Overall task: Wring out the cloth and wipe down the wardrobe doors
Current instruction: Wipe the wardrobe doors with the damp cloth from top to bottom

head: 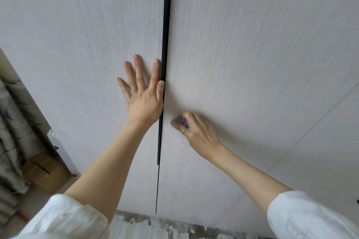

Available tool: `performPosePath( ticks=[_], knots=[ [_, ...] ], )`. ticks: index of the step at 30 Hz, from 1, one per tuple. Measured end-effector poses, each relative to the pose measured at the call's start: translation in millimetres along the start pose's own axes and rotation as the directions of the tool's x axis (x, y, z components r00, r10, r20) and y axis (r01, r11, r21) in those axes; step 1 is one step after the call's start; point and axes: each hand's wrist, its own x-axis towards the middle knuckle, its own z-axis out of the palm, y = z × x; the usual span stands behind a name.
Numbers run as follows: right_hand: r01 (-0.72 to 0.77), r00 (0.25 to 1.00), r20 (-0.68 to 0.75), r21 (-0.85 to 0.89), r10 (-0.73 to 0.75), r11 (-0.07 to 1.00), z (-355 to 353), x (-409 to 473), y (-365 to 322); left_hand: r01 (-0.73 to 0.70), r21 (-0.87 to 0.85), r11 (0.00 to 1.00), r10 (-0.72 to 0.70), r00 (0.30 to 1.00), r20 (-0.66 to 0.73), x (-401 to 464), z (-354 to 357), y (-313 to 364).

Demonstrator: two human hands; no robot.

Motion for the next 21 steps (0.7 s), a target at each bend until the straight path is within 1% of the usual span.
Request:
performPosePath(
  ticks=[2, 4, 5, 6, 8, 10, 11, 12, 14, 15, 17, 18, 19, 21],
  knots=[
    [-0.093, 0.986, -0.145, -0.033, 0.088, 0.995, -24, 24, -2, -0.005, -0.001, 1.000, 0.005, 1.000, -0.003, 0, 2, -1],
    [-0.137, 0.950, -0.280, 0.031, 0.140, 0.990, -43, 51, 1, -0.009, -0.001, 1.000, 0.009, 1.000, -0.008, 0, 3, -2],
    [-0.145, 0.930, -0.332, 0.066, 0.159, 0.987, -49, 62, 2, -0.011, 0.000, 1.000, 0.011, 1.000, -0.010, 0, 4, -3],
    [-0.162, 0.917, -0.354, 0.085, 0.181, 0.983, -50, 69, 2, -0.012, 0.001, 1.000, 0.012, 1.000, -0.013, 0, 5, -3],
    [-0.179, 0.919, -0.345, 0.067, 0.191, 0.982, -43, 70, -5, -0.018, 0.003, 1.000, 0.018, 1.000, -0.014, 0, 6, -4],
    [-0.176, 0.954, -0.238, 0.056, 0.184, 0.983, -22, 54, -13, -0.019, 0.012, 1.000, 0.019, 1.000, -0.010, 0, 5, -4],
    [-0.147, 0.975, -0.166, 0.025, 0.149, 0.989, -9, 42, -15, -0.020, 0.013, 1.000, 0.020, 1.000, -0.001, 0, 4, -5],
    [-0.074, 0.993, -0.095, -0.028, 0.071, 0.997, 4, 28, -16, -0.024, 0.010, 1.000, 0.024, 1.000, 0.011, -1, 3, -5],
    [0.111, 0.993, -0.034, -0.139, -0.117, 0.984, 21, 9, -12, -0.037, 0.010, 0.999, 0.037, 0.999, 0.030, -1, 2, -9],
    [0.131, 0.990, -0.028, -0.119, -0.135, 0.984, 21, 6, -10, -0.044, 0.019, 0.999, 0.044, 0.998, 0.034, -2, 2, -11],
    [0.076, 0.995, -0.063, -0.051, -0.080, 0.996, 7, 13, -8, -0.057, 0.035, 0.998, 0.055, 0.998, 0.035, -3, 4, -15],
    [0.009, 0.994, -0.110, -0.030, -0.013, 1.000, -6, 22, -7, -0.062, 0.039, 0.997, 0.061, 0.998, 0.034, -3, 4, -16],
    [-0.060, 0.983, -0.174, -0.006, 0.058, 0.998, -19, 32, -5, -0.065, 0.042, 0.997, 0.063, 0.997, 0.034, -3, 5, -16],
    [-0.141, 0.948, -0.272, 0.105, 0.165, 0.984, -40, 53, -1, -0.066, 0.043, 0.997, 0.064, 0.997, 0.038, -3, 4, -17]
  ],
)
